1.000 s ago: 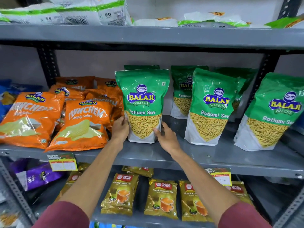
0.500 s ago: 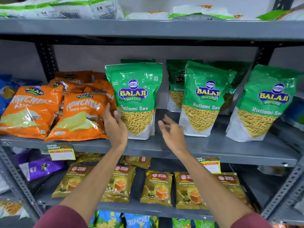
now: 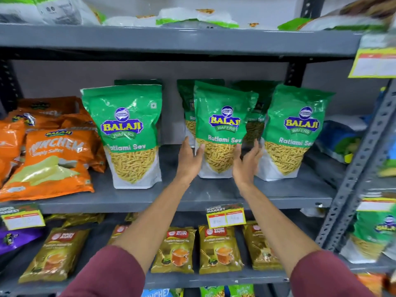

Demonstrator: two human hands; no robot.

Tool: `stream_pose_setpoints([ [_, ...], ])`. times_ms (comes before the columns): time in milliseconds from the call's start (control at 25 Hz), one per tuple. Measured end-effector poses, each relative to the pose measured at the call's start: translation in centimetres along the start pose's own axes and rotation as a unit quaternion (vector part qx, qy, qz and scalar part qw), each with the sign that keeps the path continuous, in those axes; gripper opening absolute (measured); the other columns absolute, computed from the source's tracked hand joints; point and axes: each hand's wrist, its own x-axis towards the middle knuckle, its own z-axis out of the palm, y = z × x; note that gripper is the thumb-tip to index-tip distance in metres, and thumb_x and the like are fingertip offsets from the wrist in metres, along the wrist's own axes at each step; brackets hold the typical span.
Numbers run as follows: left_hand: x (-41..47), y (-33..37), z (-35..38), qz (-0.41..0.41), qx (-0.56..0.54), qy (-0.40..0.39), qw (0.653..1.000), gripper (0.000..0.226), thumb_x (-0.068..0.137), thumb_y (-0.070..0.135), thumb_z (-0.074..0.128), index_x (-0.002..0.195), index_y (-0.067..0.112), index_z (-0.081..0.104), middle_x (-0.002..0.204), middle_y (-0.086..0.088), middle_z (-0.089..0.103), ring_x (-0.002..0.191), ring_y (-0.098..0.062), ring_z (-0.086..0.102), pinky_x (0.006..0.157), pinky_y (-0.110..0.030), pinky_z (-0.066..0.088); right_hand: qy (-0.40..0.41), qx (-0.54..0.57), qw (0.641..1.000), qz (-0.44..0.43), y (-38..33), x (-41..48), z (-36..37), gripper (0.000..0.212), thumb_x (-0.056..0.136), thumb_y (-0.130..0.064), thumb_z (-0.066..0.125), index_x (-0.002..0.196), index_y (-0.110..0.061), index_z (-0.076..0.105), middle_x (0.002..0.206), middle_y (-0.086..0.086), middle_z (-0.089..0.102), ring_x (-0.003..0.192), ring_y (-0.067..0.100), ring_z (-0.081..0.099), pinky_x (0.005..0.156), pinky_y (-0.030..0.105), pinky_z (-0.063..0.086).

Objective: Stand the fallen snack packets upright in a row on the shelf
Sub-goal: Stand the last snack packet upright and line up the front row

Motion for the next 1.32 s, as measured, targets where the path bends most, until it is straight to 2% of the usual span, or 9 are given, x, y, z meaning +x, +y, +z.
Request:
stream_pose_setpoints([
  [120, 0.2, 0.2, 1.5, -0.055, -0.027, -0.022, 0.998, 0.047, 0.098, 0.033, 0.052, 0.139, 0.013, 0.046, 0.138, -0.009, 0.059, 0.127, -0.028, 0.055, 0.1, -0.036, 0.046, -0.15, 0.066, 0.984, 0.07, -0.1, 0.1, -1.0, 0.061, 0.102, -0.058, 0.027, 0.148, -0.021, 0.041, 0.146, 0.008, 0.053, 0.135, 0.03, 0.049, 0.098, 0.034, 0.037],
  [400, -2.7, -0.9, 0.7, -0.011, -0.037, 0.024, 0.999, 0.035, 0.1, 0.03, 0.049, 0.13, 0.013, 0.051, 0.127, -0.005, 0.065, 0.119, -0.023, 0.06, 0.086, -0.026, 0.04, -0.174, 0.104, 0.979, 0.013, -0.4, -2.9, -2.1, 0.042, 0.104, -0.045, 0.034, 0.131, -0.018, 0.052, 0.106, -0.013, 0.063, 0.086, -0.009, 0.057, 0.07, 0.014, 0.042],
  [600, -3.7, -1.2, 0.0, -0.011, -0.048, 0.022, 0.999, 0.04, 0.101, 0.029, 0.046, 0.139, 0.014, 0.044, 0.131, 0.0, 0.061, 0.126, -0.021, 0.056, 0.093, -0.028, 0.041, -0.208, 0.111, 0.972, 0.0, -0.2, -3.5, -2.1, 0.044, 0.103, -0.045, 0.038, 0.136, -0.019, 0.049, 0.116, -0.012, 0.063, 0.094, -0.014, 0.056, 0.077, -0.001, 0.042],
  [720, -4.9, -0.4, 1.0, 0.017, -0.019, 0.121, 0.992, 0.057, 0.101, 0.029, 0.047, 0.151, 0.012, 0.026, 0.151, -0.008, 0.042, 0.138, -0.019, 0.041, 0.108, -0.03, 0.034, -0.161, 0.104, 0.98, -0.05, 0.3, -3.3, -3.3, 0.049, 0.102, -0.045, 0.041, 0.144, -0.02, 0.046, 0.13, 0.0, 0.057, 0.109, -0.006, 0.056, 0.098, 0.012, 0.043],
  [840, -7.2, 1.9, 3.6, 0.171, 0.034, 0.241, 0.955, 0.044, 0.1, 0.024, 0.049, 0.142, 0.014, 0.038, 0.142, -0.008, 0.041, 0.127, -0.007, 0.039, 0.105, -0.025, 0.028, -0.017, 0.115, 0.989, -0.096, 0.7, -1.9, -6.4, 0.04, 0.103, -0.04, 0.044, 0.139, -0.02, 0.047, 0.127, 0.004, 0.045, 0.107, 0.003, 0.052, 0.093, 0.015, 0.042],
  [960, -7.6, 4.2, 7.2, 0.264, 0.002, 0.124, 0.957, 0.031, 0.099, 0.023, 0.051, 0.128, 0.012, 0.05, 0.122, -0.005, 0.056, 0.115, -0.014, 0.053, 0.101, -0.027, 0.04, 0.146, 0.126, 0.977, -0.093, 1.4, 1.1, -10.4, 0.04, 0.102, -0.038, 0.047, 0.136, -0.017, 0.047, 0.131, 0.01, 0.039, 0.117, 0.026, 0.051, 0.097, 0.035, 0.046],
  [1080, -5.8, 5.7, 11.6, 0.177, 0.001, 0.003, 0.984, 0.042, 0.096, 0.029, 0.056, 0.134, 0.011, 0.05, 0.128, -0.007, 0.062, 0.118, -0.021, 0.059, 0.102, -0.04, 0.047, 0.198, 0.076, 0.977, 0.011, 3.3, 5.2, -13.1, 0.05, 0.102, -0.037, 0.045, 0.145, -0.013, 0.04, 0.143, 0.017, 0.037, 0.127, 0.028, 0.047, 0.105, 0.045, 0.039],
  [1240, -4.0, 5.7, 15.9, -0.062, -0.031, -0.112, 0.991, 0.069, 0.096, 0.037, 0.055, 0.154, 0.016, 0.025, 0.156, -0.008, 0.039, 0.144, -0.029, 0.037, 0.115, -0.04, 0.034, -0.016, 0.034, 0.988, 0.15, 6.6, 7.7, -15.8, 0.061, 0.103, -0.053, 0.026, 0.157, -0.024, 0.023, 0.158, 0.011, 0.037, 0.146, 0.034, 0.035, 0.117, 0.047, 0.03],
  [1320, -3.4, 4.7, 17.1, -0.094, -0.022, -0.118, 0.988, 0.063, 0.095, 0.04, 0.053, 0.149, 0.013, 0.035, 0.15, -0.012, 0.046, 0.139, -0.034, 0.043, 0.112, -0.045, 0.038, -0.097, 0.017, 0.982, 0.161, 6.9, 7.1, -16.4, 0.06, 0.104, -0.053, 0.021, 0.155, -0.024, 0.029, 0.159, 0.007, 0.039, 0.146, 0.032, 0.036, 0.116, 0.044, 0.029],
])
